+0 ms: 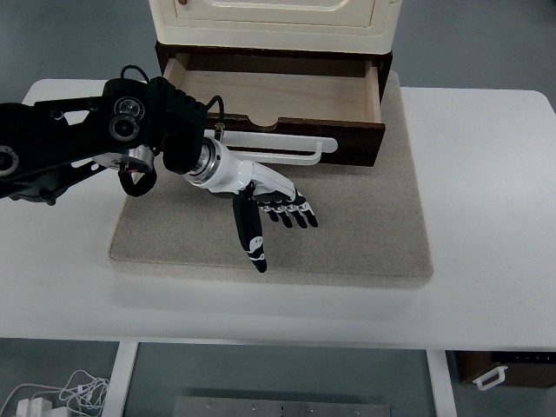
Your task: Close the drawer under the combination cabinet
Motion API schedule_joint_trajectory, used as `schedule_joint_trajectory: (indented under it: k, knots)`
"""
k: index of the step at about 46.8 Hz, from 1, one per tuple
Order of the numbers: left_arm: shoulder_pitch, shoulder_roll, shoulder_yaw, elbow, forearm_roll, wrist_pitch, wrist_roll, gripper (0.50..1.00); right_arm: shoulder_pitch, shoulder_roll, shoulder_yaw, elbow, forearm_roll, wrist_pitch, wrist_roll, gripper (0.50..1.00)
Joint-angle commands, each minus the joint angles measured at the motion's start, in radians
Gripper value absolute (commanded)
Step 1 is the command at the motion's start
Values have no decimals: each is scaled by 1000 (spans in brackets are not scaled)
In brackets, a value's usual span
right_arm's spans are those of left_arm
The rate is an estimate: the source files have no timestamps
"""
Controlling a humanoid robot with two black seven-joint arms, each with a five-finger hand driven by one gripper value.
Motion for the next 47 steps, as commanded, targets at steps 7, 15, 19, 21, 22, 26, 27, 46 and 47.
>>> schedule_joint_trajectory:
  k: [7,15,19,21,22,26,27,46,47]
  knots:
    - [1,-11,-32,56,1,-6,0,996,0,0,0,0,0,0,0,952]
    - [1,-13,-43,103,3,-9,0,996,0,0,0,1,0,0,0,952]
    - [1,-27,-53,123,3,-10,0,996,0,0,0,1,0,0,0,952]
    - [0,-36,-55,136,3,-11,0,996,0,0,0,1,0,1,0,952]
    - [0,-39,-56,143,3,-11,0,996,0,0,0,0,0,0,0,952]
    - [1,-50,-75,163,9,-12,0,996,0,0,0,1,0,0,0,952]
    - [1,-53,-79,169,9,-12,0,996,0,0,0,1,0,0,0,952]
    - [-3,-114,-93,268,20,-12,0,996,0,0,0,0,-1,0,0,952]
    - [-5,-119,-95,277,20,-12,0,996,0,0,0,0,0,0,0,952]
